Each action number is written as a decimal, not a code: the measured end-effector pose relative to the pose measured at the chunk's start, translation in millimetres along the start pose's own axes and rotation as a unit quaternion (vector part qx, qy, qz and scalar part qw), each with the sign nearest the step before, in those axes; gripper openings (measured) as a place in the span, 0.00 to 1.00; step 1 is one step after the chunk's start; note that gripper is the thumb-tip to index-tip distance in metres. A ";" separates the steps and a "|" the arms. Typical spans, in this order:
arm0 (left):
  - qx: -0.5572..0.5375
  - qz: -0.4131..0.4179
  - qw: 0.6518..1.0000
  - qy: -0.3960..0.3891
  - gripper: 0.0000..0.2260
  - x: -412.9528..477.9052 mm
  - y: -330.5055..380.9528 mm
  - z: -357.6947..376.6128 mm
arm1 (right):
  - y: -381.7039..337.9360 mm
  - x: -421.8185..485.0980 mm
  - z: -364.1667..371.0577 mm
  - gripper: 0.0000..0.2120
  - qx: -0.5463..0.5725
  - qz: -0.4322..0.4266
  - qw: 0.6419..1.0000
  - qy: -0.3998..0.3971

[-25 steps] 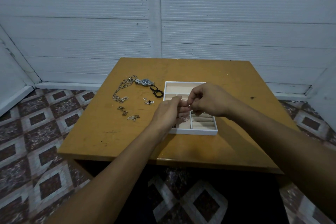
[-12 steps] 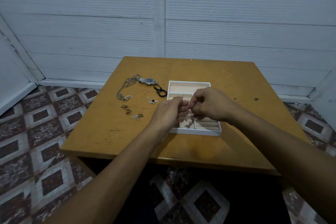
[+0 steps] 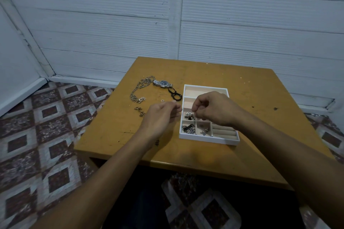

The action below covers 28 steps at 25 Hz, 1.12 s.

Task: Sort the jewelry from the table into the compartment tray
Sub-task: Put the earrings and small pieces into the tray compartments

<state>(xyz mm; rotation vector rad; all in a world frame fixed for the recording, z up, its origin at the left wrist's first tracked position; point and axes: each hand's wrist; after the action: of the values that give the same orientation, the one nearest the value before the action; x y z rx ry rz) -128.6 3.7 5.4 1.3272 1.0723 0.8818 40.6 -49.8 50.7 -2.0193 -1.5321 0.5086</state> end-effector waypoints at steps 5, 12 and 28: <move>0.156 0.068 0.985 0.037 0.12 14.4 -8.4 -31.4 | -13.9 20.3 18.4 0.09 -0.021 -0.019 1.000 0.003; 0.327 0.200 0.923 0.042 0.10 44.1 -23.5 -55.4 | -21.5 58.7 62.1 0.10 -0.253 -0.091 0.961 0.055; 0.462 0.308 0.831 0.016 0.16 65.6 -42.7 -46.9 | -16.6 75.9 88.1 0.07 -0.344 -0.176 0.920 0.065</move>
<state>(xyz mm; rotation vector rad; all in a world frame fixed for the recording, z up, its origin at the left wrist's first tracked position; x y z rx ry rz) -157.3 77.1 -40.6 2.5866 1.1554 0.8524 -3.3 43.7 -5.1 -2.1058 -2.1249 -0.3603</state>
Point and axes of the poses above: each hand's wrist, its own x-axis towards the middle knuckle, its own z-axis out of the palm, y = z × x, and after that the axes turned 8 degrees about y, right-handed
